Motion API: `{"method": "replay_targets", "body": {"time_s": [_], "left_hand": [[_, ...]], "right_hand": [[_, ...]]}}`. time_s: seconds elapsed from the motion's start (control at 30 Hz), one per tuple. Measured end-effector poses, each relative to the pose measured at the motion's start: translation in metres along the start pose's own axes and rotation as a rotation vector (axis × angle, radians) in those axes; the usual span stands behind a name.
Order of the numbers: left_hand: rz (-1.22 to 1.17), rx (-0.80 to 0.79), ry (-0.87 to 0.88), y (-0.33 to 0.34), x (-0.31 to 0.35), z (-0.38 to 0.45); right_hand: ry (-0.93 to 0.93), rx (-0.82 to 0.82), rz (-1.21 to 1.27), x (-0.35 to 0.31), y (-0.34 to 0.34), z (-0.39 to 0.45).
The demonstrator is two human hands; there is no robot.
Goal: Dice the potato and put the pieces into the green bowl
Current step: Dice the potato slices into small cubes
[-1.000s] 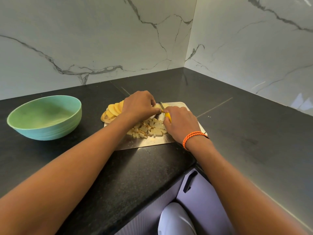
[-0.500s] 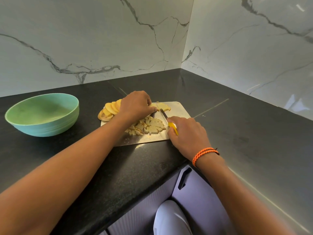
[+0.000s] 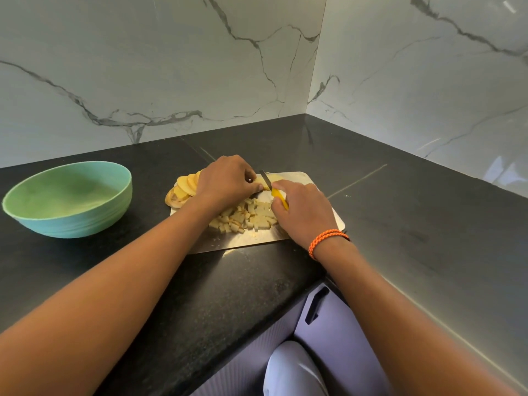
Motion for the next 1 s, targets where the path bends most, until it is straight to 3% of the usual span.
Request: {"method": "replay_targets", "body": {"time_s": [0.53, 1.0], "left_hand": [[0.012, 0.021, -0.032, -0.004, 0.008, -0.004], [0.040, 0.044, -0.086, -0.004, 0.013, -0.008]], "right_hand": [[-0.016, -0.086, -0.046, 0.005, 0.001, 0.011], [-0.011, -0.098, -0.031, 0.004, -0.023, -0.033]]}}
Point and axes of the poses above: each hand's wrist, its own z-axis towards the middle knuckle, its own y-axis out of the palm, x = y × z, the point moved 1 cm from there along z, towards the middle knuckle, and after that the axes turned 13 degrees about z, right-handed, at the moved point
